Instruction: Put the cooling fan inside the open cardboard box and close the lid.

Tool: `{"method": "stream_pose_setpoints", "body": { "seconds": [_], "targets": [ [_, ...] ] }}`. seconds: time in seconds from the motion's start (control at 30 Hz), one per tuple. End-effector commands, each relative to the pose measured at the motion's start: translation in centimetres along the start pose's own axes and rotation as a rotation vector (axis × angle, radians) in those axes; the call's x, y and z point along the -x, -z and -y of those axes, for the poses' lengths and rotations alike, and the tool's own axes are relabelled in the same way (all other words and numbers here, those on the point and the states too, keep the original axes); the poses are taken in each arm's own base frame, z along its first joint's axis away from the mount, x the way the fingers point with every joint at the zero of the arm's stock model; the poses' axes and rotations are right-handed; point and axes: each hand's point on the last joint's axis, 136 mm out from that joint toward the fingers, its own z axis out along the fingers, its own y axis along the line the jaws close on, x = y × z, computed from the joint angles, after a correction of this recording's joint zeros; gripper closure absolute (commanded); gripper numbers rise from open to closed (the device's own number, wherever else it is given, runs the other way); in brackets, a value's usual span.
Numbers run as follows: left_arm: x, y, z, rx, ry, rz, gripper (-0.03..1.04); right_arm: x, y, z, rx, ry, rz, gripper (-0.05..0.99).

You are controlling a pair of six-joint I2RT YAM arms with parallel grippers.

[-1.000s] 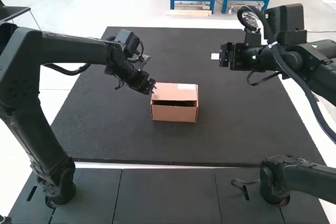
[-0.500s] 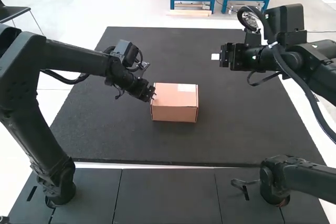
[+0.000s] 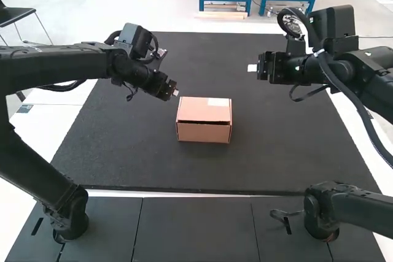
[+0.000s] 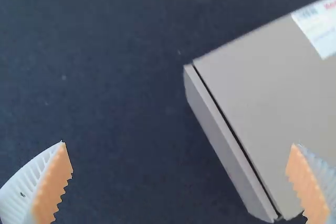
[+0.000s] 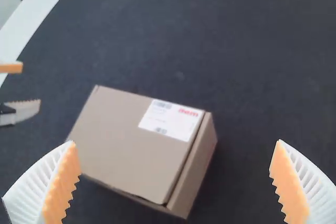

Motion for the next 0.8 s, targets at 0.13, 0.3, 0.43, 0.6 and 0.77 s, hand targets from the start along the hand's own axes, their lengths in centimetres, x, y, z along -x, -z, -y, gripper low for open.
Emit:
{"method": "stream_pose_setpoints", "body": {
  "seconds": [0.13,0.3,0.43,0.6,0.77],
  "targets": [
    [3.8,5.1,-3.0,0.121,0.187,0.206,0.05,2.4,0.9,0.5,-0.032,-0.021,0.085,0.02],
    [4.9,9.0,-4.4,0.143,0.271,0.382,0.05,4.1,1.6,2.3,-0.121,-0.114,0.193,0.02],
    [4.6,11.2,-5.4,0.166,0.281,0.517,0.05,4.5,2.0,3.8,-0.172,-0.093,0.256,0.02],
    [2.7,12.2,-5.9,0.187,0.288,0.589,0.05,5.2,3.4,5.9,-0.217,-0.073,0.398,0.02],
    [0.5,13.3,-6.1,0.208,0.298,0.654,0.05,3.0,2.6,8.2,-0.258,-0.065,0.407,0.02]
  ]
}}
